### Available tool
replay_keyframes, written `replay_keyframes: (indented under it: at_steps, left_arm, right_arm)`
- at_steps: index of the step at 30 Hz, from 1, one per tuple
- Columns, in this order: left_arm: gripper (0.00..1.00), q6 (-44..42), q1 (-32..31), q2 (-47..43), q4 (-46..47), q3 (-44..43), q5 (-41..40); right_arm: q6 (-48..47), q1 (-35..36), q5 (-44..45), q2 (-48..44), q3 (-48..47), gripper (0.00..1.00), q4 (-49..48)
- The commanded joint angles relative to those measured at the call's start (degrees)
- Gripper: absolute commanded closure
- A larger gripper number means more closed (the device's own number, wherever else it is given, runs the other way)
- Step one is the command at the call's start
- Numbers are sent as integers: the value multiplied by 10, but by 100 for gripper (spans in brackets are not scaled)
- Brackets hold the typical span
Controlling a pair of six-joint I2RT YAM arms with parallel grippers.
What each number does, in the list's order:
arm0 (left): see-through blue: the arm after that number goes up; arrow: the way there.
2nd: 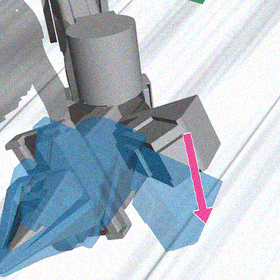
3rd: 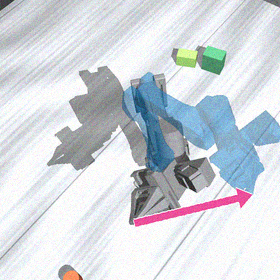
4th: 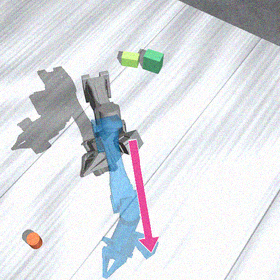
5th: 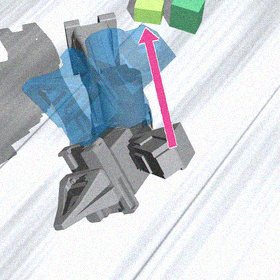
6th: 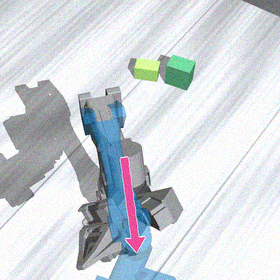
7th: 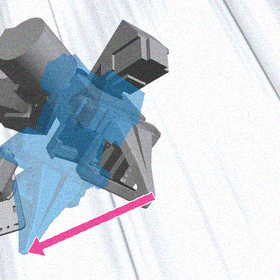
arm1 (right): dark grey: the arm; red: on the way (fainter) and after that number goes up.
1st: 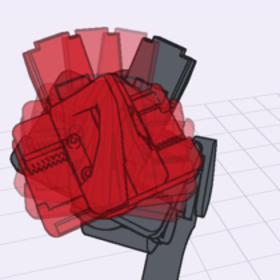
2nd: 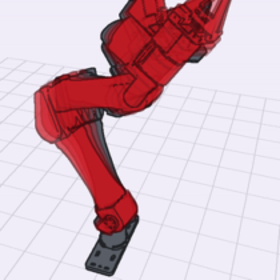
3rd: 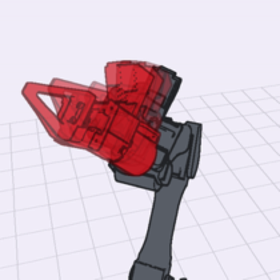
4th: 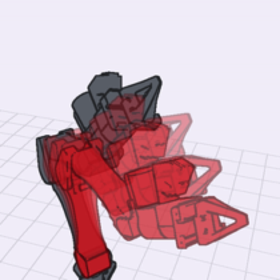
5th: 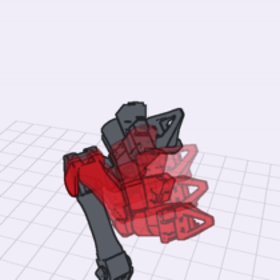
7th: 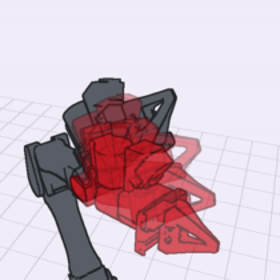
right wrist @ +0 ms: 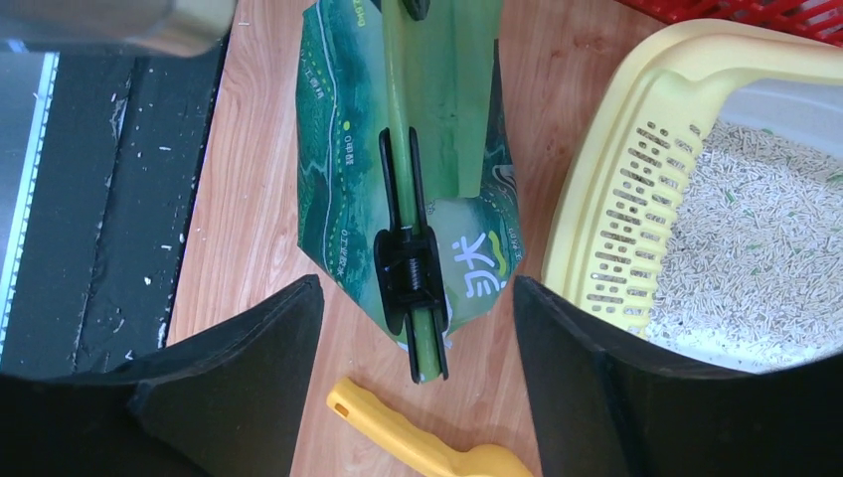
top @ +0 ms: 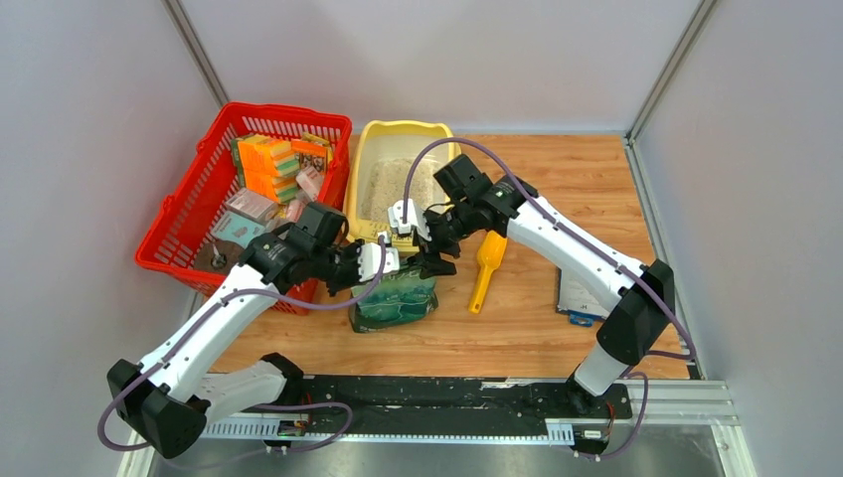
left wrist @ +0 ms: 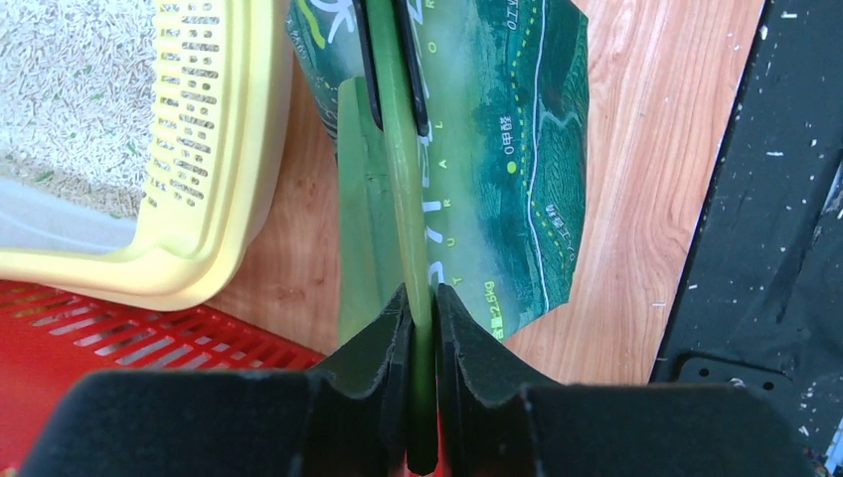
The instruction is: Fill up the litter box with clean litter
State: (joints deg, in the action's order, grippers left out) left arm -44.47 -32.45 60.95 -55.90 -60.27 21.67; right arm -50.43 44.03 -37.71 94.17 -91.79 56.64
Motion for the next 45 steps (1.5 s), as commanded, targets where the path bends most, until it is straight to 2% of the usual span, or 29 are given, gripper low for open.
replay_keyframes:
  at_steps: [1,8,14,15,19,22,26,29,30,31,34,35,38,41,45]
  left_arm:
    - [80,44,5,-17,22,11,-8]
    - [80,73,5,-21,30,22,4]
    - [80,83,5,-22,33,24,5]
    - [81,86,5,-21,34,25,4]
    - [81,94,6,-20,35,24,3]
    - [81,104,5,-17,34,22,6]
    - [80,111,5,-14,40,28,10]
    - [80,119,5,-8,55,33,9]
    - [80,120,5,-7,61,32,11]
    - [80,126,5,0,63,31,14]
    - [80,131,6,5,69,27,15]
    - [80,133,5,7,69,25,15]
    - [80,126,6,8,62,26,16]
    - [80,122,6,7,62,27,11]
    - [80,119,6,5,63,29,7]
  right_arm:
    - [20,6,4,3,-29,30,-33]
    - [23,11,15,1,-24,48,-42]
    - [20,11,16,2,-23,86,-43]
    - [19,10,17,1,-24,99,-43]
    - [29,-16,2,-13,-49,100,-22]
    - [72,-76,-36,-31,-76,100,-11]
    - [135,-191,-75,-51,-74,100,-8]
    - [239,-256,-47,-72,7,100,-63]
    - [274,-274,-17,-79,40,100,-119]
    - [371,-309,5,-86,94,100,-151]
    - [500,-375,70,-89,169,100,-241]
    - [575,-387,84,-85,179,100,-255]
    - [623,-414,124,-58,199,100,-283]
    - [628,-417,128,-19,191,100,-297]
    - [638,-418,183,33,183,100,-299]
